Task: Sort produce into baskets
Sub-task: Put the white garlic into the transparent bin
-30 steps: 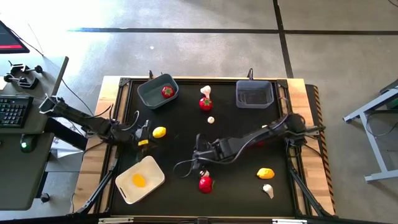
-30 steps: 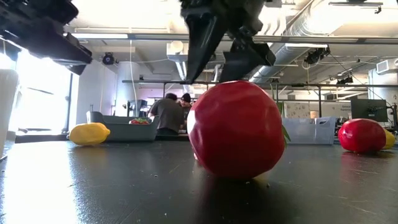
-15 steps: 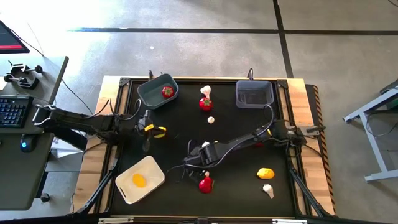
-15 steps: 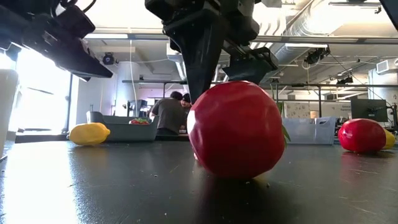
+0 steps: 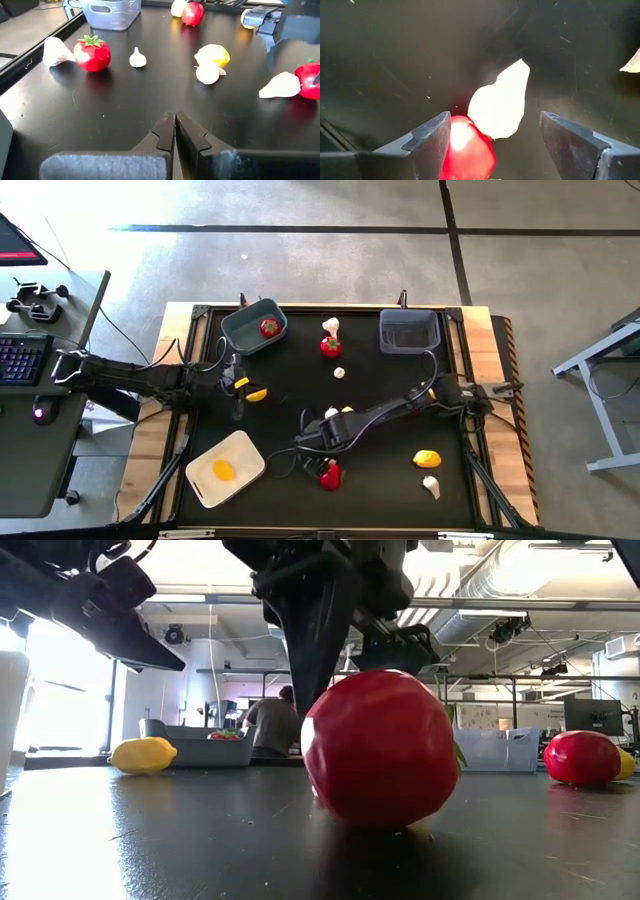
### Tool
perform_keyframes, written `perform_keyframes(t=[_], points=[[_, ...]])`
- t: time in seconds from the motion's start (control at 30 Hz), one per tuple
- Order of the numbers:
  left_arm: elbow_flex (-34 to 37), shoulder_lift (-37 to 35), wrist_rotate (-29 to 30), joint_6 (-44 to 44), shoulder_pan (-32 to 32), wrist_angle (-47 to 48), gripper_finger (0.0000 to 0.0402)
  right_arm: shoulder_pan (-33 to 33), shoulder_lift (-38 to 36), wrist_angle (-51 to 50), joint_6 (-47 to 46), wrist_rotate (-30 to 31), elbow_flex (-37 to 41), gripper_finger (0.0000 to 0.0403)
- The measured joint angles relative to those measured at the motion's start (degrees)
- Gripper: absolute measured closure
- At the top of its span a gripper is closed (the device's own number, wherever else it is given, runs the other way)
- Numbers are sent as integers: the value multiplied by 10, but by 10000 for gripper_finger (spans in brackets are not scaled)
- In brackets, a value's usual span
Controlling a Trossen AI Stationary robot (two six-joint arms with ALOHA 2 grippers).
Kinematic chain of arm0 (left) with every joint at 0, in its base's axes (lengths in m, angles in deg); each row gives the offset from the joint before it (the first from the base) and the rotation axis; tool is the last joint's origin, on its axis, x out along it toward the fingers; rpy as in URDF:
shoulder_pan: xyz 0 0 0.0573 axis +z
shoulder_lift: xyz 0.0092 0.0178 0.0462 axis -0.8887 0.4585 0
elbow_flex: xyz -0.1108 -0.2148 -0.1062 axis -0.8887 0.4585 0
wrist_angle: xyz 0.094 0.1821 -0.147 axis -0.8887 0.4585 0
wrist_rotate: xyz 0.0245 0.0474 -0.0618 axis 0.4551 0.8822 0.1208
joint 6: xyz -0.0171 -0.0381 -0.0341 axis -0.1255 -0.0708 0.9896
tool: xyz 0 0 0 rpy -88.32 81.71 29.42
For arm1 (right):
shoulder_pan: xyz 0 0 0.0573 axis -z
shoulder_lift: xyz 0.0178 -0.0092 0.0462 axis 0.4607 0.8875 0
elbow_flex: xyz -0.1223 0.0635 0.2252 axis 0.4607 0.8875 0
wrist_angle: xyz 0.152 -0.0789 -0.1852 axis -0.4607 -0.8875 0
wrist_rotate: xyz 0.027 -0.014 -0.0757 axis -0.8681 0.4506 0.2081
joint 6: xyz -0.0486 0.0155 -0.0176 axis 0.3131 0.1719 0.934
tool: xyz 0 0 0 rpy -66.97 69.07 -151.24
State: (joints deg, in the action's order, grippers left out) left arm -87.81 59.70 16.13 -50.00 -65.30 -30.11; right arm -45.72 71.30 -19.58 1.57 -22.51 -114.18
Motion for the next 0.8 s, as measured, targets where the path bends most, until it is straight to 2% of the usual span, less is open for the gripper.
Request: perform_keyframes(t=[0.2, 0.33, 0.47, 0.67, 0.8], points=[[0, 0, 0, 0, 0, 0, 401, 7, 13, 5, 6, -18, 0, 109], [0, 0, 0, 0, 0, 0, 401, 15, 35, 6, 5, -54, 0, 131], [0, 0, 0, 0, 0, 0, 401, 23, 38, 12, -4, -67, 0, 181], [0, 0, 0, 0, 0, 0, 401, 36, 36, 19, -19, -68, -31, 286], [0, 0, 0, 0, 0, 0, 401, 49, 35, 6, -20, -59, -76, 316]])
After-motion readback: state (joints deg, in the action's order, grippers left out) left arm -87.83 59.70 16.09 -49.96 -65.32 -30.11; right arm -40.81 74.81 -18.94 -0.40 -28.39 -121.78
